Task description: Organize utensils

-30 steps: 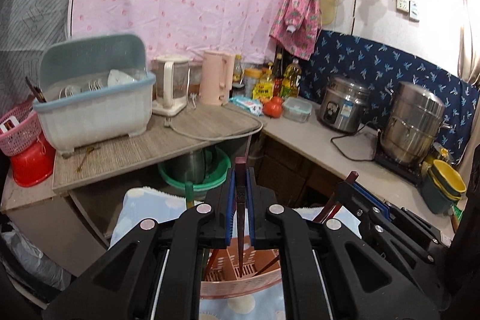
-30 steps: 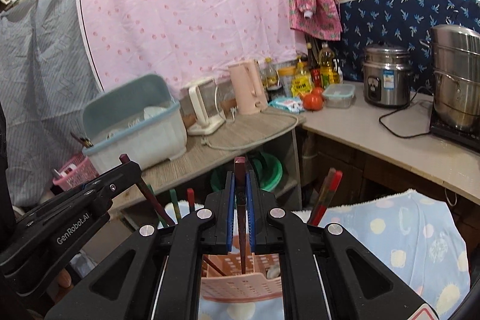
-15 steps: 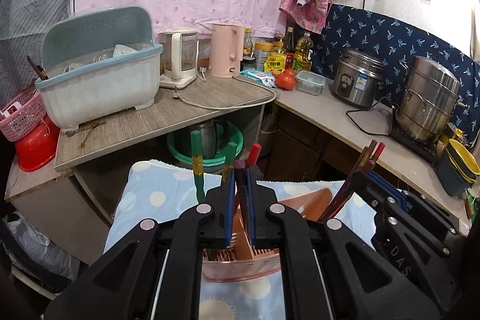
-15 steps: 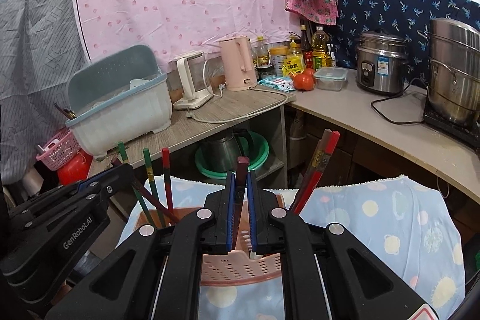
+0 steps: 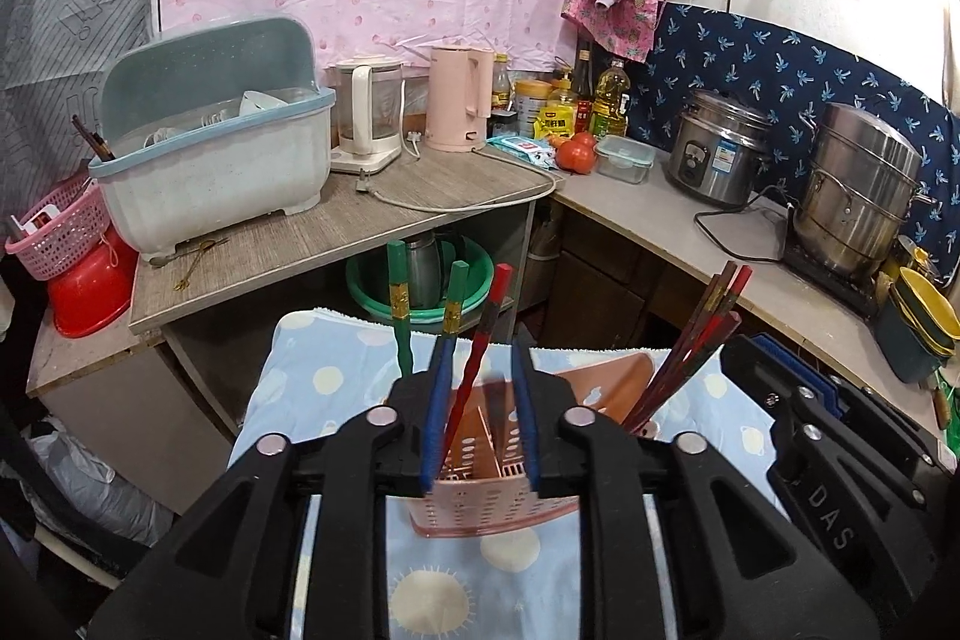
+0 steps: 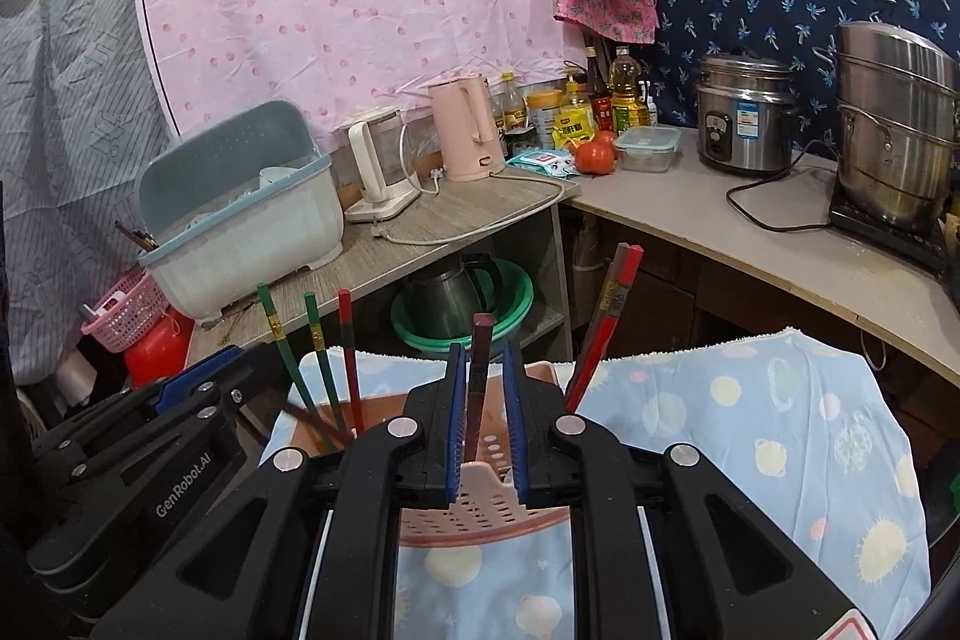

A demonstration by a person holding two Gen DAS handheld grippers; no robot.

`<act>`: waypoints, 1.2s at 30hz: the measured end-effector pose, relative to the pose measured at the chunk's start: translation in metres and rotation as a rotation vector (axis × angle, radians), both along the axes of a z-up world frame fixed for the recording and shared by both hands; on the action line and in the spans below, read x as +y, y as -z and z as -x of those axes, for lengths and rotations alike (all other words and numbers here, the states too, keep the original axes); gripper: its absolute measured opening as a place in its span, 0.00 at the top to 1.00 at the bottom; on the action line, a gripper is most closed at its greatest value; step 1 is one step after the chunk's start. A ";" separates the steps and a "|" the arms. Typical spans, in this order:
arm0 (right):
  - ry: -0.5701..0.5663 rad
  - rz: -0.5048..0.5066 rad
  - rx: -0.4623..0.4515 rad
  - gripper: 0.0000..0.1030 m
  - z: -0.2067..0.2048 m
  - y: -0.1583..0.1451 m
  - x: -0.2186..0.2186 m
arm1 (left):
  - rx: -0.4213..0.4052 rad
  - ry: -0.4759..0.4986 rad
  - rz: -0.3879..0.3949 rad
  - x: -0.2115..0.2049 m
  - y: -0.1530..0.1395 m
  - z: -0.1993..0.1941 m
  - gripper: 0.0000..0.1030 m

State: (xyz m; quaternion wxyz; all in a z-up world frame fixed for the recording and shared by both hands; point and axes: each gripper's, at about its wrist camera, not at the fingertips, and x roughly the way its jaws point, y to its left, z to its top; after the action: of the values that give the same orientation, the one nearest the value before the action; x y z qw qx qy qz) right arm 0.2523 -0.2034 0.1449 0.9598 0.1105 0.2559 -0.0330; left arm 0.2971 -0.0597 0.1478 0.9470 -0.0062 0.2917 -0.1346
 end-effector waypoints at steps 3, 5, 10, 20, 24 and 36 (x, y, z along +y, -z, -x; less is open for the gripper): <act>0.007 -0.009 -0.019 0.75 0.016 -0.006 -0.002 | -0.013 -0.016 0.002 0.004 -0.005 0.013 0.61; 0.006 -0.005 -0.026 0.75 0.029 -0.010 -0.001 | -0.020 -0.016 -0.002 0.005 -0.009 0.024 0.60; 0.007 0.008 -0.022 0.75 0.062 -0.017 0.003 | -0.032 -0.024 -0.022 0.007 -0.017 0.057 0.59; -0.011 0.013 0.077 0.58 0.141 0.002 0.019 | 0.016 -0.028 -0.075 0.014 -0.001 0.135 0.50; -0.002 0.035 0.125 0.51 0.166 0.018 0.026 | 0.043 -0.036 -0.095 0.019 0.012 0.157 0.49; 0.062 0.050 0.203 0.24 0.202 0.049 0.014 | 0.128 -0.053 -0.098 0.033 0.048 0.188 0.38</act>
State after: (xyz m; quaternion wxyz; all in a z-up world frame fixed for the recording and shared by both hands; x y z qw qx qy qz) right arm 0.0507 -0.1895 0.0962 0.9300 0.0906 0.3472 -0.0801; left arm 0.1091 -0.0268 0.1003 0.9288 0.0240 0.3575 -0.0945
